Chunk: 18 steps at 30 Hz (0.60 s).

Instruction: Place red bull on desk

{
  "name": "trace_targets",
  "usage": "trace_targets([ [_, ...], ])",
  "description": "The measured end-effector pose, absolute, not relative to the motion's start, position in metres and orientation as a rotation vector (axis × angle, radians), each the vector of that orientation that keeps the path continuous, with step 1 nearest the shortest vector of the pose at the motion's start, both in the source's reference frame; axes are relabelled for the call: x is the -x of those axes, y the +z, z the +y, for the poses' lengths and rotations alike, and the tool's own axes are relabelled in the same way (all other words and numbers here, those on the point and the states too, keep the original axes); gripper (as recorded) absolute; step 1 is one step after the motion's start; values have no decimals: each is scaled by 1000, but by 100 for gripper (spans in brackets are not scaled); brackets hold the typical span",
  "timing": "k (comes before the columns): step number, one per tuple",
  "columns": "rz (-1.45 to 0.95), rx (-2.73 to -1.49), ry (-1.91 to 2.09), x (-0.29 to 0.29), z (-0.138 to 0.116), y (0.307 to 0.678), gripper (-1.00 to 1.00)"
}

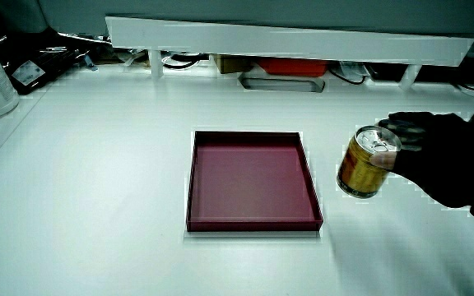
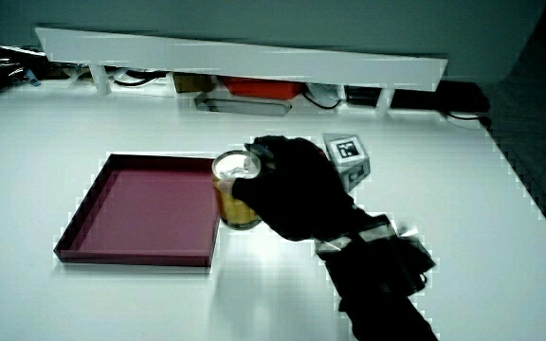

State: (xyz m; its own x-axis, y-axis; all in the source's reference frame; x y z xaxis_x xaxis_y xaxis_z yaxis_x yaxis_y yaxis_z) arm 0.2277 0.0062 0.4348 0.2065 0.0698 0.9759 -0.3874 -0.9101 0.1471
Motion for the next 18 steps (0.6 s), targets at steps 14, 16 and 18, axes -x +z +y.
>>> trace_targets([
  [14, -116, -2151, 1680, -254, 23, 494, 0],
  [16, -99, -2156, 1686, -256, 25, 500, 0],
  [18, -86, -2148, 1682, -256, 27, 504, 0],
])
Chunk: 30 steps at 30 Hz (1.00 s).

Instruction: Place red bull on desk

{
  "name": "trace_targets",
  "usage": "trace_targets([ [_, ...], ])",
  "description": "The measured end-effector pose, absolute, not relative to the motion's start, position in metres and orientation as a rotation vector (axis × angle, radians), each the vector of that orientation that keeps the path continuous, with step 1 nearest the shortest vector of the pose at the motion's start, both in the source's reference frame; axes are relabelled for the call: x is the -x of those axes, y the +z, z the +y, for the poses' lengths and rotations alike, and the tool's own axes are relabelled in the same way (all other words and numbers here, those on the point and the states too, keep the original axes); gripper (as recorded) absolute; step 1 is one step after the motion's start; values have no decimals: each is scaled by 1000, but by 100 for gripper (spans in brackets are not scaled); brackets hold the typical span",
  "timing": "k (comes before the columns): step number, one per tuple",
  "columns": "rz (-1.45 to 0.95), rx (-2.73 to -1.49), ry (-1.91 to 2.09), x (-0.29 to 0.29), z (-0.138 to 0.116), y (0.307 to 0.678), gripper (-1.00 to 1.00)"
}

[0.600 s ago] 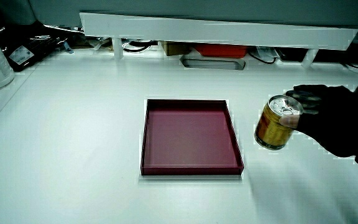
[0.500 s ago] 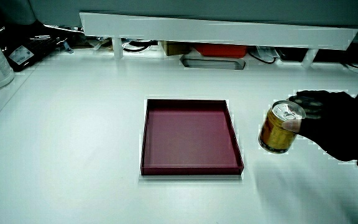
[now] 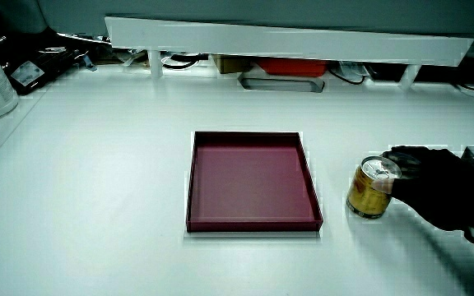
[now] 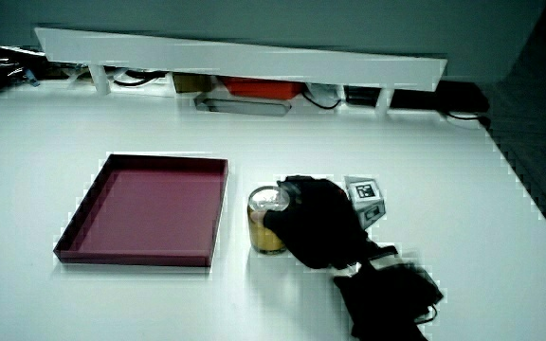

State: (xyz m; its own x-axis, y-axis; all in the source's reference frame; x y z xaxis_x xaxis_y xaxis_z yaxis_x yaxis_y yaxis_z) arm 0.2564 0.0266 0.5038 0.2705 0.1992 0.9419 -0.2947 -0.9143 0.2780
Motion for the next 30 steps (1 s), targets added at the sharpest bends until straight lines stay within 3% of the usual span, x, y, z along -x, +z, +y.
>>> trace_targets([
  [13, -27, -2074, 1746, -259, 34, 519, 0],
  [25, 6, -2058, 1717, -264, 40, 518, -57],
  [30, -111, -2180, 1593, -265, 46, 499, -81],
])
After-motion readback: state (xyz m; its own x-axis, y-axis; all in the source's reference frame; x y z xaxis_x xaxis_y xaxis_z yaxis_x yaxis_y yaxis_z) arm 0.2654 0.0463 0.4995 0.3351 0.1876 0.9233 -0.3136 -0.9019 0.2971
